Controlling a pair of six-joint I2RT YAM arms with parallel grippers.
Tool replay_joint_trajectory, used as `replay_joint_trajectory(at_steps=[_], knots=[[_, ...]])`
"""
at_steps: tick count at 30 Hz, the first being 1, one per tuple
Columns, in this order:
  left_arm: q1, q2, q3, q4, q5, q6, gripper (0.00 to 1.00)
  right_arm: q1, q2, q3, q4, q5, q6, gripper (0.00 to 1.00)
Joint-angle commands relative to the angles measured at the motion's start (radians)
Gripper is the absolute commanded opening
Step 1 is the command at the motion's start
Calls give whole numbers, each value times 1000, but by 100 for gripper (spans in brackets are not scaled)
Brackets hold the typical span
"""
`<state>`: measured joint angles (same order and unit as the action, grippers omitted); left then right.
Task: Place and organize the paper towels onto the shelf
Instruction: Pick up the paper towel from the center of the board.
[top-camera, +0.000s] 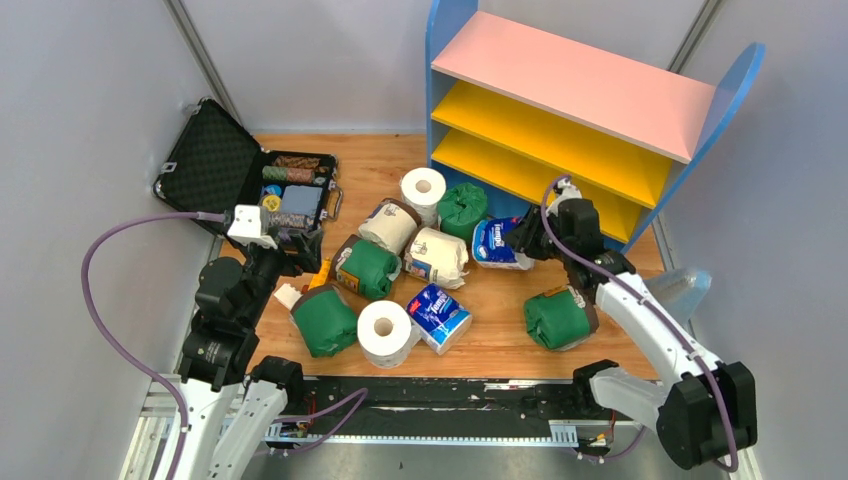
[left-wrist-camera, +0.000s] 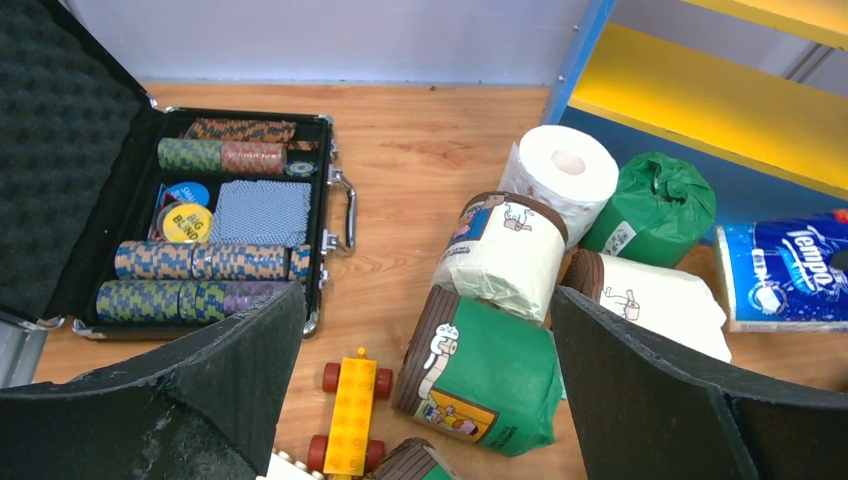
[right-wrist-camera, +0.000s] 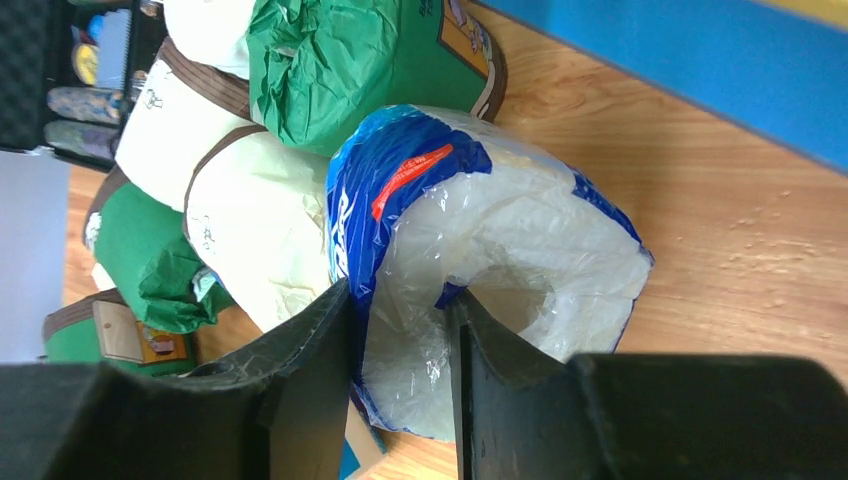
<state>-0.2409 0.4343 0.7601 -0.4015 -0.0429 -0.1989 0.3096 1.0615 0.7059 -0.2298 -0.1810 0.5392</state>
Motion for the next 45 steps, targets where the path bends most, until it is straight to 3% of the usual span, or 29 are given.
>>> replay_joint_trajectory(at_steps=[1,8,15,20,28,45], knots=[[-3,1,19,19,12,13,100,68,70,190,-236,160,-121,13],[-3,-18,18,18,11,13,100,217,267,419,-468,484,-236,9],[-3,-30,16,19,15,11,100,258,420,540,-531,637,-411,0],[-4,-39,15,20,16,10,100,256,430,525,-431,603,-624,0],[-31,-61,15,20,4,16,100,233,430,456,-329,490,-828,0],[-64,-74,15,20,-12,23,100,156,485,420,-278,418,-1044,0]])
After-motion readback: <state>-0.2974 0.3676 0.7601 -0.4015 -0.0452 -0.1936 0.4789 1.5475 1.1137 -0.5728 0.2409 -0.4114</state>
